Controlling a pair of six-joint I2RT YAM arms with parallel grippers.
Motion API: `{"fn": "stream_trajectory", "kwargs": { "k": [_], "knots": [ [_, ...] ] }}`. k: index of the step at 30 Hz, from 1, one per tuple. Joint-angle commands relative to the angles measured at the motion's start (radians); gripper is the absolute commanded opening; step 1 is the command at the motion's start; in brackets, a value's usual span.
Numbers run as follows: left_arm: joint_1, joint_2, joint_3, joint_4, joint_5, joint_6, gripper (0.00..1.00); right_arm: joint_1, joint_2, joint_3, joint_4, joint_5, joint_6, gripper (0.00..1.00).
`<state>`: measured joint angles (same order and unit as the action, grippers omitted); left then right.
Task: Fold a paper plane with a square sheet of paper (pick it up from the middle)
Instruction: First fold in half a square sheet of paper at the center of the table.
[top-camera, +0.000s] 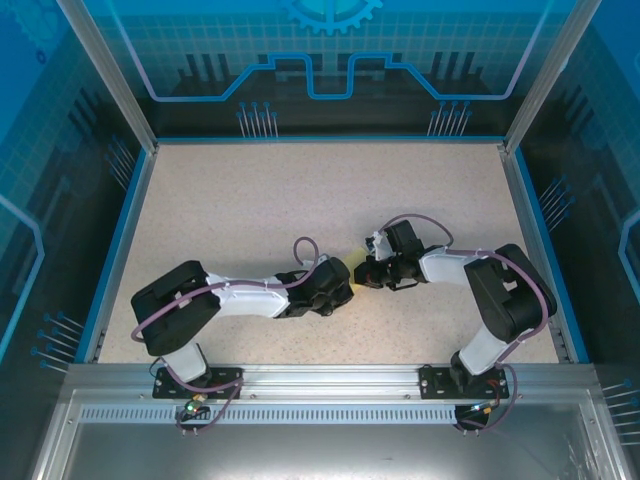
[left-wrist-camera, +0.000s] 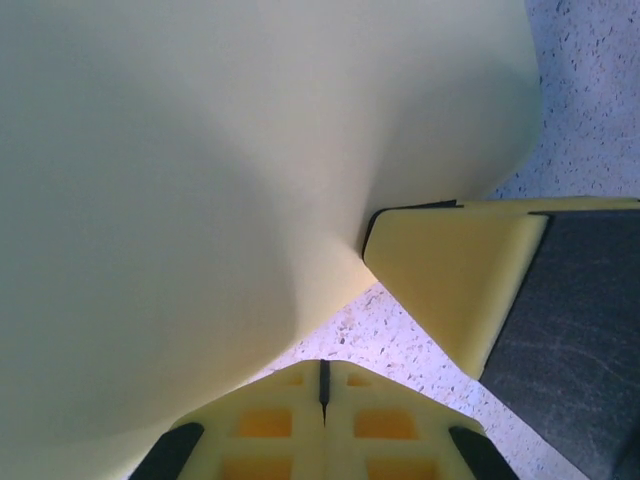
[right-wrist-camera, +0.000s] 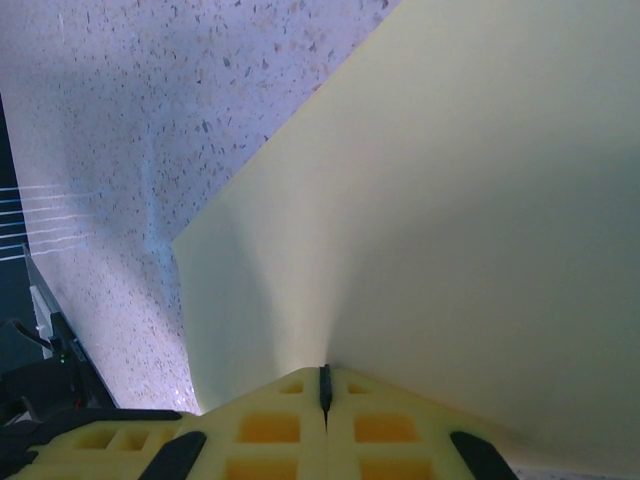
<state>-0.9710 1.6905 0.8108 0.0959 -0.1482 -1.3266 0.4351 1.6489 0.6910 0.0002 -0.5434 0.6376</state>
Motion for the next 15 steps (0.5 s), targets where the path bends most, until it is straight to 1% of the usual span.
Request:
{"fn": "stream_trajectory", "kwargs": {
  "k": [1,15],
  "knots": [
    [0.011,0.027,0.021,0.008,0.013,0.028,0.00,0.016,0.006,-0.007,-0.019,-0.029,-0.023,0.03],
    [0.017,0.061,0.015,0.000,0.021,0.020,0.00,0.024,0.058,-0.002,-0.023,-0.025,-0.041,0.03]
  ]
}}
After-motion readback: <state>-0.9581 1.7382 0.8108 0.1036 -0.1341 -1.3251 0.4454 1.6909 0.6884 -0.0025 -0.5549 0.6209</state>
